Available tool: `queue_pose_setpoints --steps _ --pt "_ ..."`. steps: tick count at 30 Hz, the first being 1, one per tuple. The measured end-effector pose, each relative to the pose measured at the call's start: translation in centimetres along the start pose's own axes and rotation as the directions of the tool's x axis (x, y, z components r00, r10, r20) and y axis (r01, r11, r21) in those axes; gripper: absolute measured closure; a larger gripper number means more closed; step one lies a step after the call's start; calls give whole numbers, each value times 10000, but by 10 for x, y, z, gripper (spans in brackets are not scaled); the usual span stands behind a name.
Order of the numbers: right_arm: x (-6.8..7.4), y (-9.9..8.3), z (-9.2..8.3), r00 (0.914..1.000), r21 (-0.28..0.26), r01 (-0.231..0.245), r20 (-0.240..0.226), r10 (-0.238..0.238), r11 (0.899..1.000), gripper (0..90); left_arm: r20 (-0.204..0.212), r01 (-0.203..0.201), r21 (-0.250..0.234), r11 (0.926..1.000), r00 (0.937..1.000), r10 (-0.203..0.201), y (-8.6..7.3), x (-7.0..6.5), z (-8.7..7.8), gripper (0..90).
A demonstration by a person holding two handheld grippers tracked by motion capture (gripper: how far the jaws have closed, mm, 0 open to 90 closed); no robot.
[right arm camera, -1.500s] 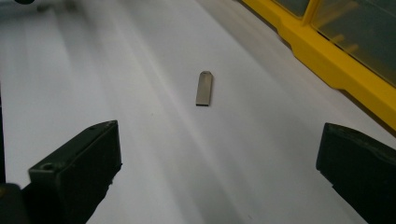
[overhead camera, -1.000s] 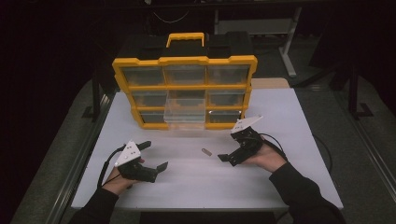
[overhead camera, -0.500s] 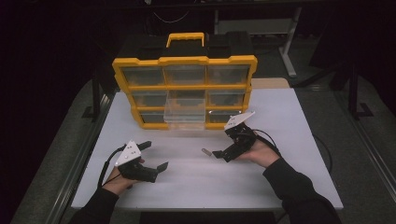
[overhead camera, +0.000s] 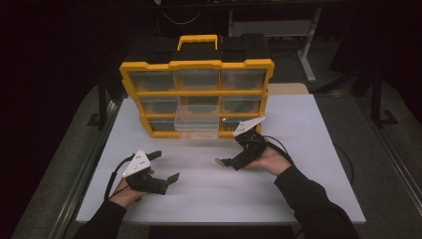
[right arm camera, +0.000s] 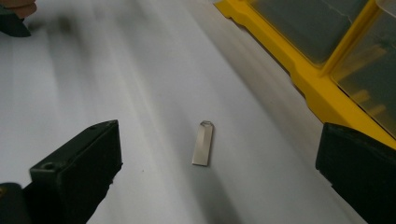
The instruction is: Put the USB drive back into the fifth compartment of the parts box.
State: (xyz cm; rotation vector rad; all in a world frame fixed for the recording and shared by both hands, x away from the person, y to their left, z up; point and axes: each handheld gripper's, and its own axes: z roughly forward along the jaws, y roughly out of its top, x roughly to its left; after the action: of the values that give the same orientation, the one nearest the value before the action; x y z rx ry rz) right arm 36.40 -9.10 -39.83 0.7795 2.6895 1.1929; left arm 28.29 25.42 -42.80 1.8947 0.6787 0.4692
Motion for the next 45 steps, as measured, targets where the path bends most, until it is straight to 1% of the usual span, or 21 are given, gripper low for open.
queue_pose_setpoints --steps 6,11,18,23,27,30,36,45 --pt "0 5 7 9999 -54 103 -37 -104 9999 0 21 20 -8 10000 10000 -20 0 0 0 0" --pt "1 7 12 10000 -14 58 -74 -58 10000 0 31 33 -32 10000 10000 -33 0 0 0 0" --pt "0 5 14 9999 55 103 -85 -103 9999 59 34 25 -21 10000 10000 -25 0 0 0 0" --pt "-1 4 14 9999 -8 99 -135 -100 10000 135 39 25 -12 10000 10000 -25 0 0 0 0" --pt "-1 3 16 9997 -6 143 -175 -143 9999 212 36 6 0 10000 10000 -6 0 0 0 0" --pt "-1 2 18 9997 33 205 -156 -204 9998 267 28 4 2 10000 10000 -4 0 0 0 0" --pt "-1 0 22 9998 118 156 -145 -154 9998 373 23 3 4 10000 10000 -3 0 0 0 0" --pt "0 -2 34 9995 425 231 -233 -221 9988 471 36 -1 -4 10000 10000 1 0 0 -1 0"
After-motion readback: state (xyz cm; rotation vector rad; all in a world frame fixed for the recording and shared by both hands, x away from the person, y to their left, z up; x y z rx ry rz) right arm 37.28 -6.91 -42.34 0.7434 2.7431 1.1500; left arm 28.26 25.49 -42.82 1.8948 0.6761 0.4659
